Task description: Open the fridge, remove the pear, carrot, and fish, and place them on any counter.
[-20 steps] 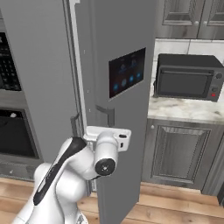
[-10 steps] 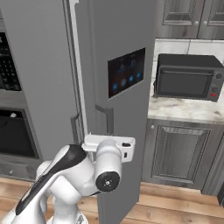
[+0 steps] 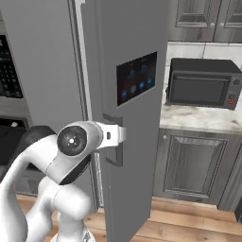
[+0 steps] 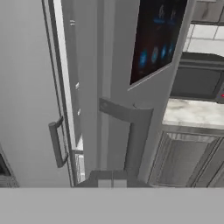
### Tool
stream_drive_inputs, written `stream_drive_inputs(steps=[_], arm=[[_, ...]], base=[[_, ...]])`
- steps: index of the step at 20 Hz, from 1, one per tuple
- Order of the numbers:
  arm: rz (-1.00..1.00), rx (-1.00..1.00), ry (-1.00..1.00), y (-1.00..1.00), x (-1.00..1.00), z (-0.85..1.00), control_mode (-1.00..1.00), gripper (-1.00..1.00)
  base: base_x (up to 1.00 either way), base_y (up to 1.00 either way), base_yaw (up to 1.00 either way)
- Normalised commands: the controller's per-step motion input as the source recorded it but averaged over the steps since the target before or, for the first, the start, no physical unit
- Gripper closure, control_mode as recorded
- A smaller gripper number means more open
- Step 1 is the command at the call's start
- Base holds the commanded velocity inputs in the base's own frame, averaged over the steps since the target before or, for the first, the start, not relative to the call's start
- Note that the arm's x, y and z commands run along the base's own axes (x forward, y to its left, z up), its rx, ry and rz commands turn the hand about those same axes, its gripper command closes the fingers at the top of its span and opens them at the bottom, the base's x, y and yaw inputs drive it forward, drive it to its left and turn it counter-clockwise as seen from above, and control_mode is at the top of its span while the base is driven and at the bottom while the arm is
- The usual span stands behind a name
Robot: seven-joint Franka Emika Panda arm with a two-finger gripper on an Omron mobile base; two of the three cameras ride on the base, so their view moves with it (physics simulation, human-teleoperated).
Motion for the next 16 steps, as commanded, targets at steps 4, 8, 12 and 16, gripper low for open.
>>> stream_drive_inputs(steps=[4, 8, 12, 16], arm=[[-0.12, -0.22, 0.34, 0.84, 0.1, 0.0, -1.0, 1.0], [-0.12, -0.2, 0.2, 0.99, 0.13, 0.0, -1.0, 1.0], [-0.07, -0.07, 0.1, 0.3, 0.08, 0.0, -1.0, 1.0], [0.0, 0.0, 0.0, 0.0, 0.0, 0.0, -1.0, 1.0]], base=[[0.0, 0.0, 0.0], [0.0, 0.0, 0.0], [0.0, 0.0, 0.0], [0.0, 0.0, 0.0]])
